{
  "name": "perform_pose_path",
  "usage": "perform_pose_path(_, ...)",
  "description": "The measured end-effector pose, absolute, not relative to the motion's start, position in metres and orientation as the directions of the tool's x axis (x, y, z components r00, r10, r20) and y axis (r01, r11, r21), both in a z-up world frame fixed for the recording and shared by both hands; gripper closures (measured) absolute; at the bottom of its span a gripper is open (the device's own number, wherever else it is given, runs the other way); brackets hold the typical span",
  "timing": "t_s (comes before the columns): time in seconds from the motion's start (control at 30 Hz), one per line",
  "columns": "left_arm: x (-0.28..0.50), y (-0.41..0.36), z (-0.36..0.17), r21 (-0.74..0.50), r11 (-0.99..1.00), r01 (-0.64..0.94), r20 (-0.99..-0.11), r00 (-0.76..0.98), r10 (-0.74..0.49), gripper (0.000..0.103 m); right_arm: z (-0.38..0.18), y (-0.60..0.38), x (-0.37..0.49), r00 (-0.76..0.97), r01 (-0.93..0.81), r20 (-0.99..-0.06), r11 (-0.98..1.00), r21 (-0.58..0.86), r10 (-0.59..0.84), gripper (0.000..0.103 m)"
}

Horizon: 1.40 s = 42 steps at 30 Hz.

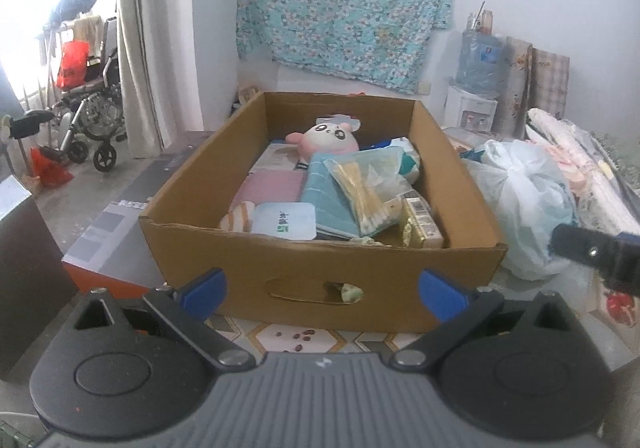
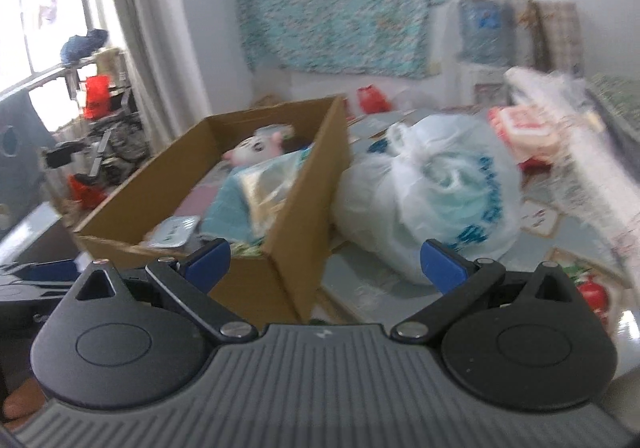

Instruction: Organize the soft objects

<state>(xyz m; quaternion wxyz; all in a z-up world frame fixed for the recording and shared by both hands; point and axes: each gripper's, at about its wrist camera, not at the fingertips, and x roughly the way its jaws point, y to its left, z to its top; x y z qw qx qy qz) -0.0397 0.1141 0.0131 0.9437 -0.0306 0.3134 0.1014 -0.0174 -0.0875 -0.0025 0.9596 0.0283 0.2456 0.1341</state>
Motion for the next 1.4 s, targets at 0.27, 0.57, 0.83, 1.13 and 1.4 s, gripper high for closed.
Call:
perform_pose_path(0.27,-0.035,0.117,0.007,0.034,0.975,-0.221,-0.625,0.757,0.193,0.0,-0.009,-0.09,-0.019,0.84,-0.223,-0.477,0.966,0.13,0.258,0.001)
perform_pose_path(0.57,-0.037,0.114,0.011,0.111,0.963,-0.246,-0.614,0.745,0.261,0.0,-0.016,-0.09,-0.01,0.801,-0.243,-0.523,0.957,0.159,0.291,0.001)
perform_pose_path(0.83,-0.036,0.119,0.01,0.096,0.962,-0.255,-0.625,0.737,0.258,0.0,-0.024,-0.076,0.001,0.752,-0.281,-0.573,0.945,0.169,0.326,0.001)
perform_pose_path(1.13,-0.037,0.121,0.012,0.071,0.963,-0.26,-0.625,0.74,0.246,0.0,-0.024,-0.058,0.002,0.736,-0.326,-0.586,0.936,0.13,0.338,0.001)
perform_pose_path(1.4,-0.036,0.123,0.014,0.065,0.96,-0.272,-0.621,0.742,0.252,0.0,-0.023,-0.057,0.005,0.737,-0.326,-0.589,0.938,0.12,0.331,0.001)
